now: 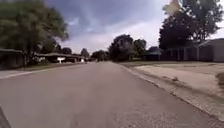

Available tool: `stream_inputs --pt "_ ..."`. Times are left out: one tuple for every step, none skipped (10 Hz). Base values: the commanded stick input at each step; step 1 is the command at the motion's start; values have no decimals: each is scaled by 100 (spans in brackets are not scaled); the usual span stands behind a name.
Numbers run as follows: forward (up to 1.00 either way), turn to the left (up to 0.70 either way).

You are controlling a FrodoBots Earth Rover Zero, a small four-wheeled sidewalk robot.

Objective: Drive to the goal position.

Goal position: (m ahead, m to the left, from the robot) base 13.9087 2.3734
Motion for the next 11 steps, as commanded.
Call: stream_inputs --pt "70 3" --pt "70 3" --pt "70 3" --pt "70 3" --pt "70 3" --pt "70 3" --pt "70 3" --pt "70 3" --pt "70 3" --pt "70 3" --pt "70 3"
